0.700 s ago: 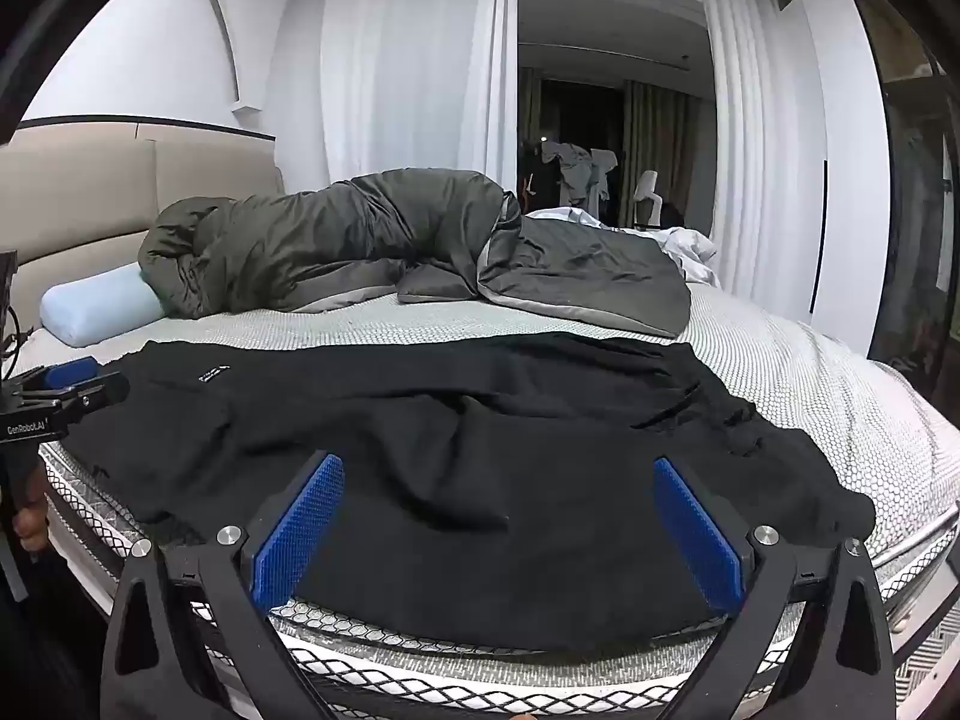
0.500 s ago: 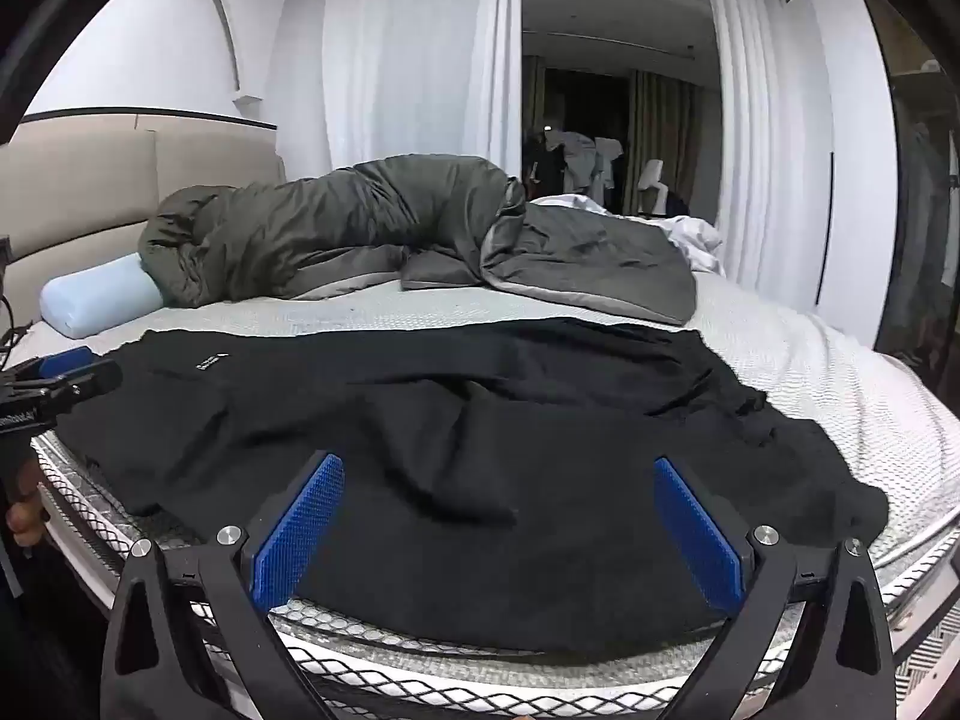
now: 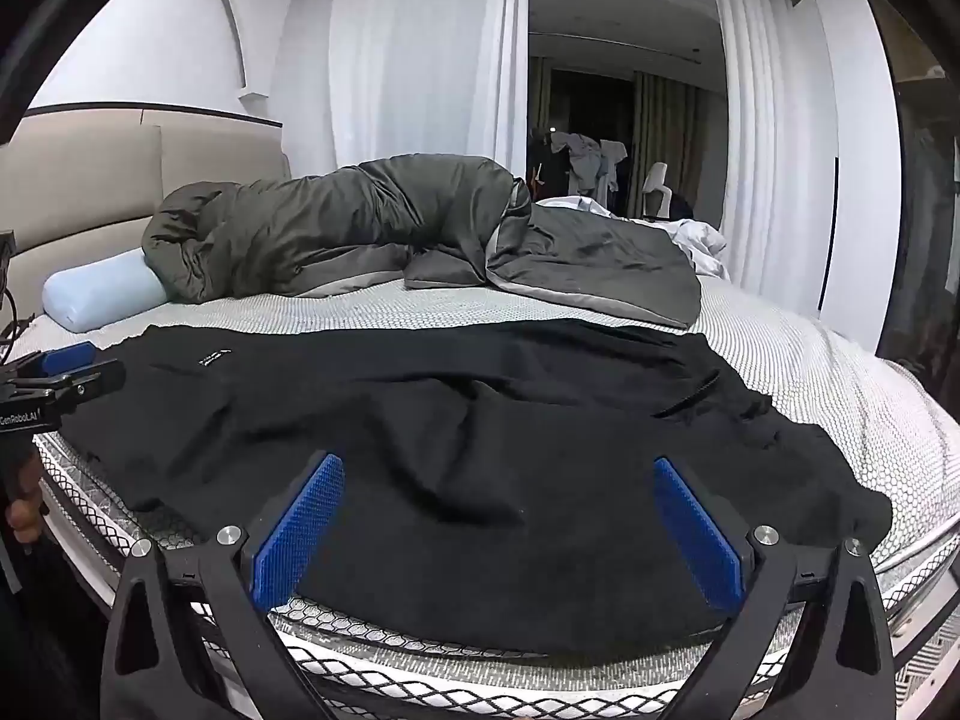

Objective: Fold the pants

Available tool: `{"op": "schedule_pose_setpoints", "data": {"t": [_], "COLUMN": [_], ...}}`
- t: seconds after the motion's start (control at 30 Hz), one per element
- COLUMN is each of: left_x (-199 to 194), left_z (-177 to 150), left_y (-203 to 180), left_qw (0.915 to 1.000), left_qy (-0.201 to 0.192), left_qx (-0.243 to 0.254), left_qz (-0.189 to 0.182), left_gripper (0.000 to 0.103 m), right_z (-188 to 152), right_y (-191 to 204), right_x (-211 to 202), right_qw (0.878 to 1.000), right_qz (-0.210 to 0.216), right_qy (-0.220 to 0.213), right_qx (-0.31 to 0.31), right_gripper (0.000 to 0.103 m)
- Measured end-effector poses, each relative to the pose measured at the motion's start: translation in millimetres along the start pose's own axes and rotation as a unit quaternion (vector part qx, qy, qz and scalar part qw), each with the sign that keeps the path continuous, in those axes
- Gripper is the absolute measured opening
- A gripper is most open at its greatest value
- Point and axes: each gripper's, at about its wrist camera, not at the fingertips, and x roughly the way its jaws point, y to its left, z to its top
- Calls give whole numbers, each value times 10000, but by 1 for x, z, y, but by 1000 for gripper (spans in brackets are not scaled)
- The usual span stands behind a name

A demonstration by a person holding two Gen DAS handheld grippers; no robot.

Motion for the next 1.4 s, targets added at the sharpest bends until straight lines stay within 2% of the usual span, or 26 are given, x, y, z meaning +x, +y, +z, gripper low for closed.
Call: {"op": "schedule_pose_setpoints", "data": {"t": [1.4], "left_x": [1], "left_z": [0], "left_y": [2], "left_qw": [10000], "left_qy": [-6], "left_qx": [-3], "left_qz": [-12], "left_gripper": [103], "right_z": [2], "right_y": [9], "right_x": [3], "right_qw": [9998], "right_qz": [40], "right_qy": [27], "right_qx": [-168], "right_gripper": [103]}}
